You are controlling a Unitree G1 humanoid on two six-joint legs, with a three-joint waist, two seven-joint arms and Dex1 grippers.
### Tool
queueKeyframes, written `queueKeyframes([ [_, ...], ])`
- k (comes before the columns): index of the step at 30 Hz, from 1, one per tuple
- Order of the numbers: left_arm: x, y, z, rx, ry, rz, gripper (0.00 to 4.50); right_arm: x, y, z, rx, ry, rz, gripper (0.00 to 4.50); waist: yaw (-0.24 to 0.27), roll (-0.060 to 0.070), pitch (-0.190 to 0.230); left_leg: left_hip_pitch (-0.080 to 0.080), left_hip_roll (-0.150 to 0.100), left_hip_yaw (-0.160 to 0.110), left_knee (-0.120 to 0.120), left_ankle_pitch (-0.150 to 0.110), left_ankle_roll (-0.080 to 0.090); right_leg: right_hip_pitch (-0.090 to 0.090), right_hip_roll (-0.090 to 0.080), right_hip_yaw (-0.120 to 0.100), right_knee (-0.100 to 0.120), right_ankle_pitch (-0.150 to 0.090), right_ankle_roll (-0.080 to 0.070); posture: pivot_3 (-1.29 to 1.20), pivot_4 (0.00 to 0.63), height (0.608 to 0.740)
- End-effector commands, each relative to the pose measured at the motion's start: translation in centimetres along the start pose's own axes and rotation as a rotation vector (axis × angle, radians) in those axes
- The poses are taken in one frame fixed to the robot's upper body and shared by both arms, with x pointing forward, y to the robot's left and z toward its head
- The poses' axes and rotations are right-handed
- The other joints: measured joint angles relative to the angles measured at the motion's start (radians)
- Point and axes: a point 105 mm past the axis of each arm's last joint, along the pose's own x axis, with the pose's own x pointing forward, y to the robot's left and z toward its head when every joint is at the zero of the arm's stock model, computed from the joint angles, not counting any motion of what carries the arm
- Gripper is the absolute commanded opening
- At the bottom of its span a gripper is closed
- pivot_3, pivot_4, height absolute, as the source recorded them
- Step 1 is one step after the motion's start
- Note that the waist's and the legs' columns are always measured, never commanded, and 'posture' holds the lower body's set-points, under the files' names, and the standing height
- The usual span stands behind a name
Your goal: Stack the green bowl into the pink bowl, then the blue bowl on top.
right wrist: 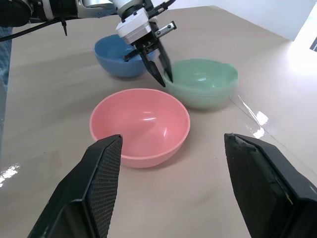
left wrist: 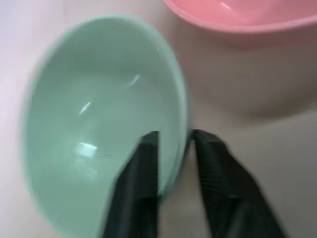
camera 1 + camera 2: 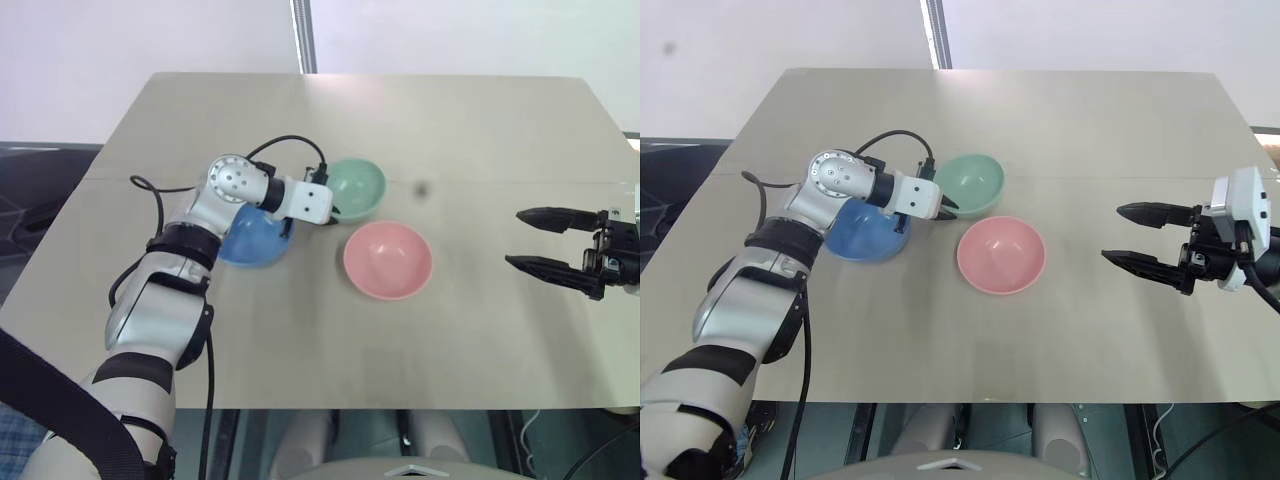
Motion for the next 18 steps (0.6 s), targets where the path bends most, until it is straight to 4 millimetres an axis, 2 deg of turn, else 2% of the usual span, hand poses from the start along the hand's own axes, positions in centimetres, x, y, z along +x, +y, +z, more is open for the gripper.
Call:
queueKeyframes([
  [1, -0.8, 1.0, 0.5, 0.042, -0.001, 0.019, 0.09, -0.5, 0.0, 1.2, -0.059, -0.017, -0.013, 3.6, 0.0, 0.0, 0.0, 0.0, 0.0, 0.0, 0.0, 0.0, 0.0, 0.0, 0.0, 0.0, 0.0, 0.0, 0.0, 0.0, 0.15, 0.74],
  [7, -0.8, 1.0, 0.6, 0.054, -0.01, 0.017, 0.09, -0.6, 0.0, 1.1, -0.058, -0.018, -0.014, 3.6, 0.0, 0.0, 0.0, 0.0, 0.0, 0.0, 0.0, 0.0, 0.0, 0.0, 0.0, 0.0, 0.0, 0.0, 0.0, 0.0, 0.15, 0.74],
  [11, -1.5, 2.5, 2.0, 0.118, -0.043, 0.055, 0.09, -0.6, 0.0, 1.1, -0.056, -0.016, -0.016, 3.6, 0.0, -0.001, 0.0, 0.0, 0.0, 0.0, 0.0, 0.0, 0.0, 0.0, 0.0, 0.0, 0.0, 0.0, 0.0, 0.0, 0.15, 0.74],
  [15, -3.3, 4.9, 5.9, 0.175, -0.177, 0.081, 0.09, -0.7, 0.1, 1.1, -0.055, -0.011, -0.017, 3.6, 0.002, -0.001, 0.001, -0.001, 0.0, -0.001, 0.0, 0.0, 0.0, 0.0, 0.0, 0.0, 0.0, 0.0, 0.0, 0.0, 0.15, 0.74],
  [18, -4.7, 5.3, 8.4, 0.252, -0.251, 0.047, 0.09, -0.7, 0.1, 1.1, -0.055, -0.01, -0.017, 3.6, 0.0, -0.001, 0.001, -0.001, 0.0, -0.001, 0.0, 0.0, 0.0, 0.0, 0.0, 0.0, -0.001, 0.0, 0.0, 0.0, 0.15, 0.74],
])
